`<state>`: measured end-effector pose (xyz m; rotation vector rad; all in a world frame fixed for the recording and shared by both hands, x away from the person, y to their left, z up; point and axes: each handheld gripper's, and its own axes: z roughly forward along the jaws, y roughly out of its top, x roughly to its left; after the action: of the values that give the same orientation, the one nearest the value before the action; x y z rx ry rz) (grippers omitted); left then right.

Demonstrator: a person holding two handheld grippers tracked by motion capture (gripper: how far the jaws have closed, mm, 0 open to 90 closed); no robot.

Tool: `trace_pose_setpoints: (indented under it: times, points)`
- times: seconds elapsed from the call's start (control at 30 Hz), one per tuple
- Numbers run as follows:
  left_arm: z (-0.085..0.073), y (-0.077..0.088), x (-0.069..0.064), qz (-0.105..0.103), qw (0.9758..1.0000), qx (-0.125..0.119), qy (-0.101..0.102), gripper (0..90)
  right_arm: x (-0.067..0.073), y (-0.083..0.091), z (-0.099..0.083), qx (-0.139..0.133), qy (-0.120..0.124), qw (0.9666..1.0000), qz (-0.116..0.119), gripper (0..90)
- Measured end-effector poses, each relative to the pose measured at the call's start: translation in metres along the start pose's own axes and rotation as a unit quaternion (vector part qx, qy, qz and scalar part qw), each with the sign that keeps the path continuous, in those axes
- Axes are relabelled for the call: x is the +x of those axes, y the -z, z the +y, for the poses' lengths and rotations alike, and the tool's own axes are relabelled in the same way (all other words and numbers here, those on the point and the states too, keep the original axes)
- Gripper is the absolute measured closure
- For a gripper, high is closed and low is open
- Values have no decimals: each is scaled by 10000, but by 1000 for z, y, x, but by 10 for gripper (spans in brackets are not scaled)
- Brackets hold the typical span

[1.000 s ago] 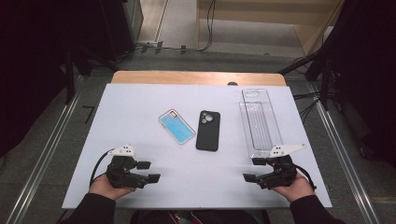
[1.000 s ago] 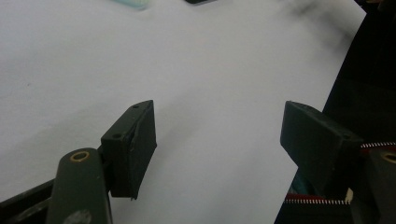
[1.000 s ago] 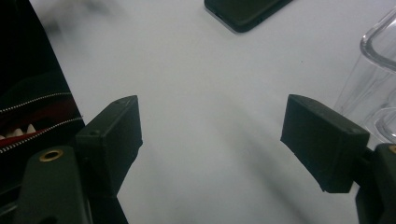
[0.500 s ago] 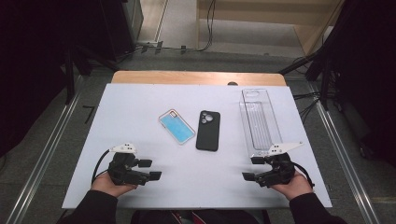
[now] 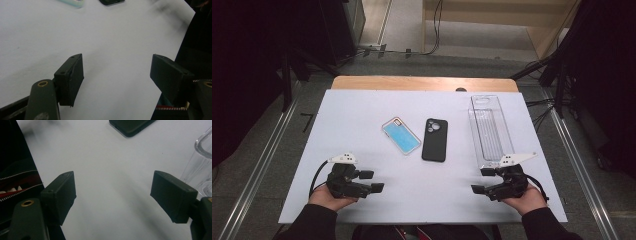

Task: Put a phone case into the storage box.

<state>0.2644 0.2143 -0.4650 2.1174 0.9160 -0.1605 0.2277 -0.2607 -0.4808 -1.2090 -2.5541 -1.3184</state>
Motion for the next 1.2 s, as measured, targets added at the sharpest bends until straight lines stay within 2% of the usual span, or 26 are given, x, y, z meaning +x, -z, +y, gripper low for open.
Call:
trace_pose_setpoints:
  times: [0.53, 0.73, 0.77, 0.87, 1.0, 1.2]
  points:
    - [1, 1, -1, -55, 10000, -41, -25, 272, 7, 2, 6, -51, 81, 9999, 48, 185]
    - [0, 3, -1, -35, 10000, -57, -26, 272, 11, 2, 11, -219, 115, 9997, 31, 185]
    - [0, 4, -1, -26, 10000, -55, -20, 272, 13, 2, 14, -319, 98, 9994, 48, 185]
    - [0, 5, -1, -10, 10000, -69, -15, 272, 16, 1, 17, -351, 56, 9994, 48, 184]
    - [0, 6, -1, 30, 10000, -77, 19, 272, 22, -2, 24, -294, 123, 9995, 12, 184]
    - [0, 6, -1, 16, 10000, -79, 26, 272, 27, -7, 37, -358, 103, 9991, -216, 175]
